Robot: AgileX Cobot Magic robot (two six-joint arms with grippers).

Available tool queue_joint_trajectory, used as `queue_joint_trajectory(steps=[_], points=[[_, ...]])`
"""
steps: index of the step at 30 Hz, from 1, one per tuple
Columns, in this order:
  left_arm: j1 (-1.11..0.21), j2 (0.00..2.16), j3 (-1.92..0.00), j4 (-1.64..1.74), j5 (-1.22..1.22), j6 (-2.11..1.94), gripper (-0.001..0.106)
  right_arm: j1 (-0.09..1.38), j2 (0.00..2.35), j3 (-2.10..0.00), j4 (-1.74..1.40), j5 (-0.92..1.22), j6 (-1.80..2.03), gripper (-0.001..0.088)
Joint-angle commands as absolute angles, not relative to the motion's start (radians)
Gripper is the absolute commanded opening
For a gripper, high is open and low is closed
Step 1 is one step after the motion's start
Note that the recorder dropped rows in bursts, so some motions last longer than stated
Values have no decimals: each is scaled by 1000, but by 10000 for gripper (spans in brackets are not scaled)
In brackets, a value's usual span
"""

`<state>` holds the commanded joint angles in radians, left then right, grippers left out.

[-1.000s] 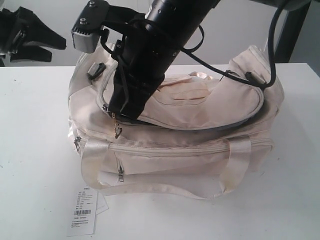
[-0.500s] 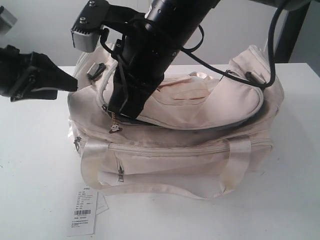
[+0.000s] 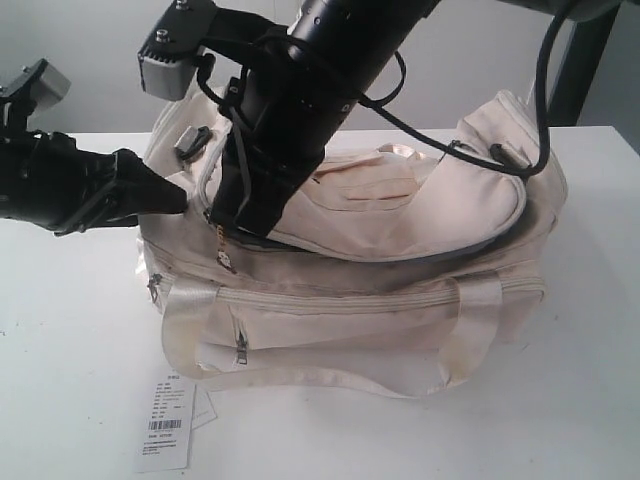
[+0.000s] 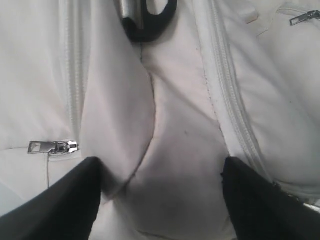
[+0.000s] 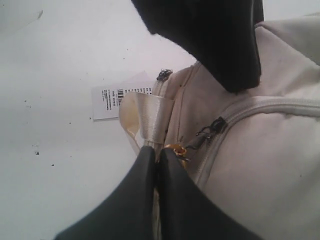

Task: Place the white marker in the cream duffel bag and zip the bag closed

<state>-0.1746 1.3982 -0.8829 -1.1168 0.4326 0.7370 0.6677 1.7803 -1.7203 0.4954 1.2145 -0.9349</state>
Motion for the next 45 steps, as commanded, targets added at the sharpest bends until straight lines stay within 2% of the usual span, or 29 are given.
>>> queue_joint_trajectory(steps=[4, 16, 19, 24, 45], points=[[-175, 1404, -883, -1122, 393, 737, 713, 668, 1780, -1720, 496, 1219, -913, 0], [-175, 1478, -883, -1266, 419, 824, 620, 668, 1780, -1720, 500, 1221, -913, 0], [-175, 1478, -883, -1312, 419, 883, 449, 668, 1780, -1720, 500, 1221, -913, 0], [-175, 1478, -883, -1345, 419, 921, -1, 668, 1780, -1720, 500, 1221, -913, 0], [-172, 1478, -883, -1367, 411, 921, 0, 668, 1776, -1720, 484, 1221, -794, 0]])
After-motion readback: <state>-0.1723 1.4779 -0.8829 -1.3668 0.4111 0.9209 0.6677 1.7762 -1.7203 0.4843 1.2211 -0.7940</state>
